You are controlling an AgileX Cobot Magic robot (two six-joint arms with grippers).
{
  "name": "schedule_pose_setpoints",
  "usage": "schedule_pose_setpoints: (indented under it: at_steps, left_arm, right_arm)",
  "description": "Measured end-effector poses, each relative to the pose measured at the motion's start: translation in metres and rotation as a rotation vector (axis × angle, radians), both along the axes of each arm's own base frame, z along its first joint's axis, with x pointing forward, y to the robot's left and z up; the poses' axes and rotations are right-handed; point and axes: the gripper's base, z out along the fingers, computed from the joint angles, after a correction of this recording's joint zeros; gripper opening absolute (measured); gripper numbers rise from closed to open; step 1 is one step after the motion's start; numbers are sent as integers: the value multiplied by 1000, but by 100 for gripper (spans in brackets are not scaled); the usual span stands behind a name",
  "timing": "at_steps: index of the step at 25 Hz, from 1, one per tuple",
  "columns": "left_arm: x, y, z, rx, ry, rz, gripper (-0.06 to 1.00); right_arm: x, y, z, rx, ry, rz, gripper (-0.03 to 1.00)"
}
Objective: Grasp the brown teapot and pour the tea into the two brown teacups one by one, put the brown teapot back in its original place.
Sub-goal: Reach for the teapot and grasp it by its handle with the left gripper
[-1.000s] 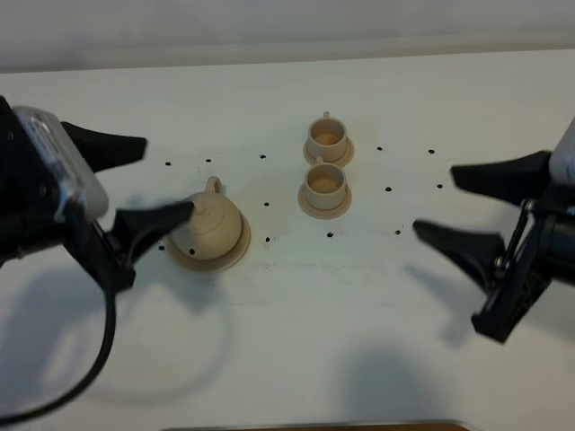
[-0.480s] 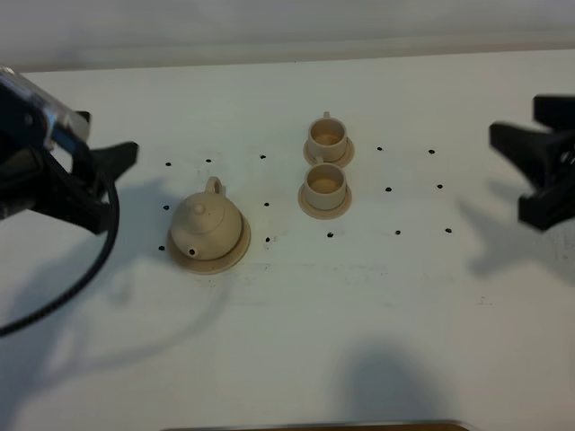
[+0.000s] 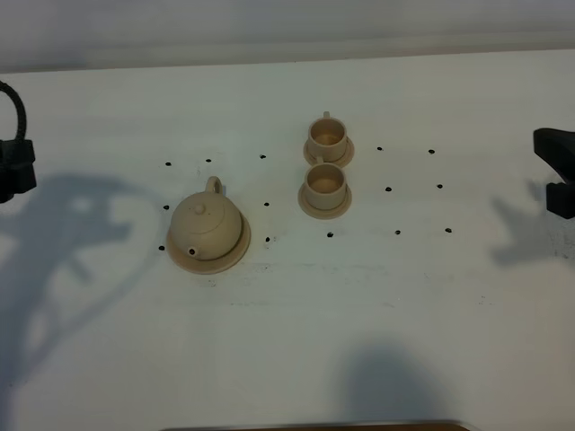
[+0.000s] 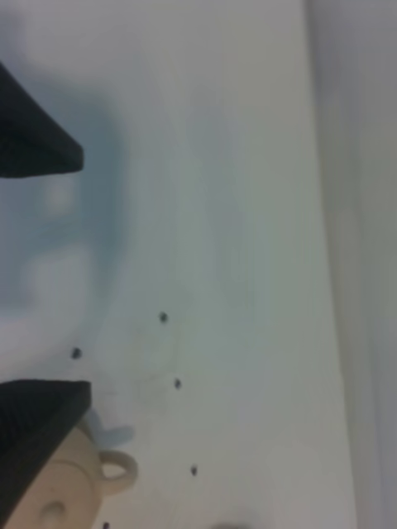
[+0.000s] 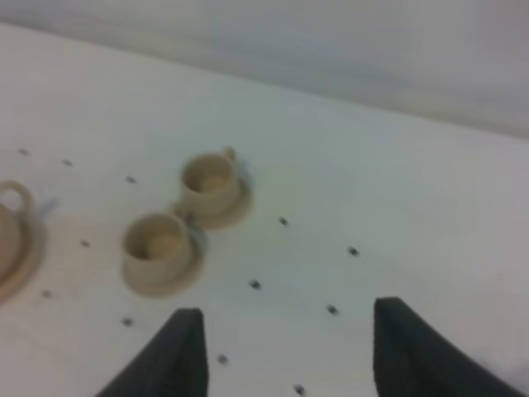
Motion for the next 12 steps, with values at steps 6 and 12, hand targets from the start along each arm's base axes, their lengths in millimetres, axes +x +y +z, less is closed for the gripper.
schedule_pose_setpoints:
  at_steps: [6, 12]
  left_arm:
    - [-4, 4, -3, 7, 56, 36, 59]
    - [-12, 7, 0, 6, 107, 86, 59]
  right_arm:
    - [-4, -8, -4, -37, 62, -89, 44]
    - [-29, -20, 26, -72, 1, -195, 44]
